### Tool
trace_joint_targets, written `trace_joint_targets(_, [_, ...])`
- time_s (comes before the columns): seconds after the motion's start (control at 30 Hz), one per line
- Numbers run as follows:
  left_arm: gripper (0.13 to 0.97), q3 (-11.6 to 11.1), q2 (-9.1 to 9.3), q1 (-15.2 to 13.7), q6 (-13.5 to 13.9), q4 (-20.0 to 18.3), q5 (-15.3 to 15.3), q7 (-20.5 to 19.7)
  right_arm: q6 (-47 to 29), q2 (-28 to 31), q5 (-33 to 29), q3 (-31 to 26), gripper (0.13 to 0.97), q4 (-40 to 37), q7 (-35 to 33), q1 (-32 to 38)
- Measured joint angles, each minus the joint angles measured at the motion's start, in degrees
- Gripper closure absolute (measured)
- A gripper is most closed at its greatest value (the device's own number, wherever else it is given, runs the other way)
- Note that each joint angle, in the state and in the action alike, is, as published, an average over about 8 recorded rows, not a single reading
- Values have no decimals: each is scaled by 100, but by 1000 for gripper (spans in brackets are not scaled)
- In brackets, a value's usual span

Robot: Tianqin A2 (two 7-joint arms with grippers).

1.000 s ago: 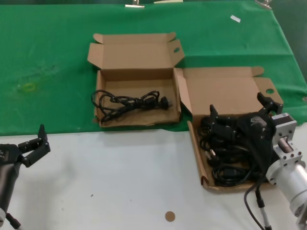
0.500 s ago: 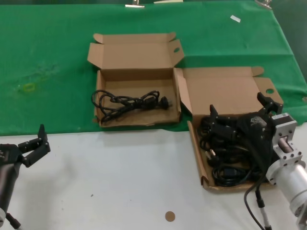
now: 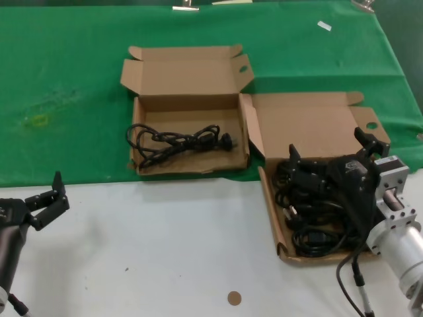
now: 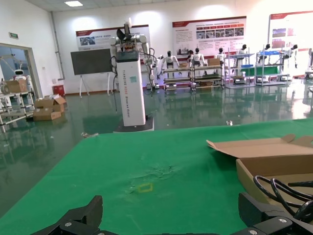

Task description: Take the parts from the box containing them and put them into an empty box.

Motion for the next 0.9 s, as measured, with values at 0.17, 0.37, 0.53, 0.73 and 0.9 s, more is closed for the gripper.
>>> trace_joint_targets(0.17, [132, 0, 0, 0, 0, 0, 0, 0, 0, 0, 0, 0, 129, 0, 0, 0])
trace_joint_targets(0.37, [132, 0, 0, 0, 0, 0, 0, 0, 0, 0, 0, 0, 129, 0, 0, 0])
trace_joint_targets(0.53, [132, 0, 0, 0, 0, 0, 0, 0, 0, 0, 0, 0, 129, 0, 0, 0])
trace_joint_targets(0.73, [132, 0, 0, 0, 0, 0, 0, 0, 0, 0, 0, 0, 129, 0, 0, 0])
trace_joint_targets(0.9, [132, 0, 0, 0, 0, 0, 0, 0, 0, 0, 0, 0, 129, 0, 0, 0])
